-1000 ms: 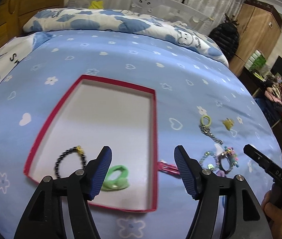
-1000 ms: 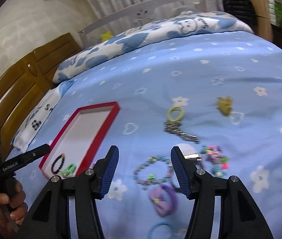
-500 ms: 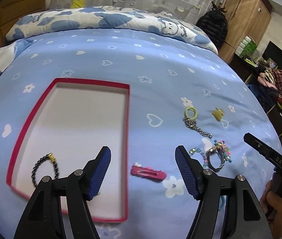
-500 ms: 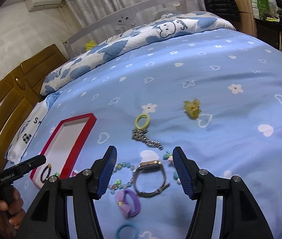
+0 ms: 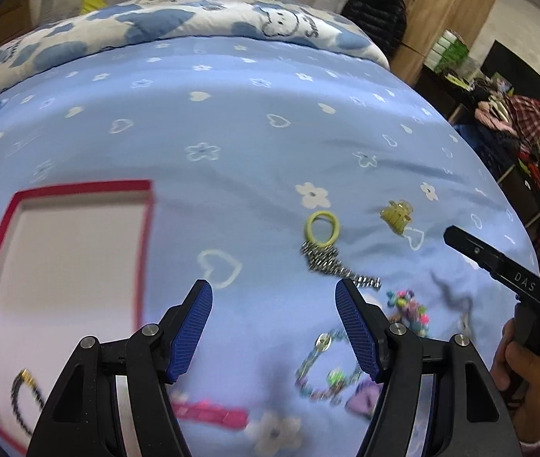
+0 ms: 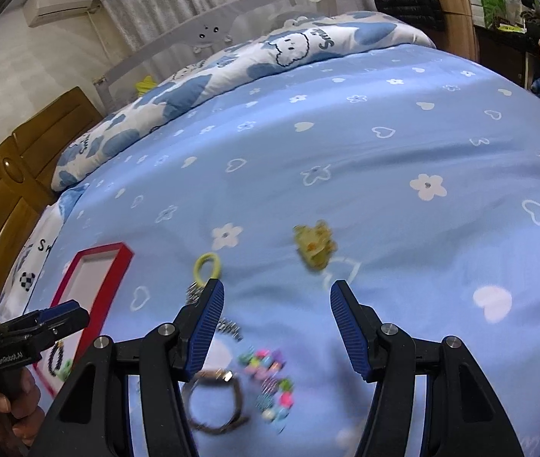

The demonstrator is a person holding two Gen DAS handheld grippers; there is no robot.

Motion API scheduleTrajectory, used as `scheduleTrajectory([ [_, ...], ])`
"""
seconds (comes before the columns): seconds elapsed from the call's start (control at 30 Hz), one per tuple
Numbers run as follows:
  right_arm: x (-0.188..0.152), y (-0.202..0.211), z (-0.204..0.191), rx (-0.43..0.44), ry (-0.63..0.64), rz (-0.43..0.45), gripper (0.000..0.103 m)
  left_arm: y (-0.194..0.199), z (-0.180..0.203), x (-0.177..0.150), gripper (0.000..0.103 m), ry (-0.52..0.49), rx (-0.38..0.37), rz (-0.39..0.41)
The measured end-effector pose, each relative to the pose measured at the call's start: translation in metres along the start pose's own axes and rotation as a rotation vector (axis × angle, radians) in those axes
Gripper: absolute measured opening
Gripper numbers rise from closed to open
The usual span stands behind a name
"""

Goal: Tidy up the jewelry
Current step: 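Grasp the yellow hair tie with left tool while right tool grasps yellow clip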

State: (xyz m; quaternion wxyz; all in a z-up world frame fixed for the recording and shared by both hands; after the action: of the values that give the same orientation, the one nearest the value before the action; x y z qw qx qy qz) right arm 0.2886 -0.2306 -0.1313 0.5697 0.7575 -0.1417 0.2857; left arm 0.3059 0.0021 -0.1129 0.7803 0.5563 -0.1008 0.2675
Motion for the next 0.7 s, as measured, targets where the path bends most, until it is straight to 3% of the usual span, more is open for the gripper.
scheduleTrajectory([
  [0.33,0.017,-0.046,0.025,0.005,0.013,-0.056,0.060,-0.103,0.022,0.031,0.065,-0.039,0.040,-0.093],
  [0.57,0.019,-0.071,0.030,0.019,0.026,-0.091,0.060,-0.154,0.030,0.041,0.044,-0.081,0.059,-0.125],
  [0.63,0.017,-0.077,0.031,0.019,0.028,-0.103,0.060,-0.159,0.035,0.041,0.034,-0.106,0.060,-0.127],
  [0.7,0.014,-0.083,0.031,0.015,0.031,-0.118,0.059,-0.165,0.041,0.040,0.014,-0.125,0.053,-0.129],
])
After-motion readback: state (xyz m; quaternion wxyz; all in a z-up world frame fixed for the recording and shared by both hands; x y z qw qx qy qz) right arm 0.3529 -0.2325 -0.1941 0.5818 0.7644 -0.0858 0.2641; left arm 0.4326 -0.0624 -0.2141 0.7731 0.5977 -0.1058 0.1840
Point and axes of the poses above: each gripper's, at about its wrist camera, not at the fingertips, and y roughly against the way its jaws point, z to its right, x to its top, the point moved 10 cm from there along -y, roughly the way its jaws point, and after that the axes turned 13 degrees about y, right-handed, at the moved point
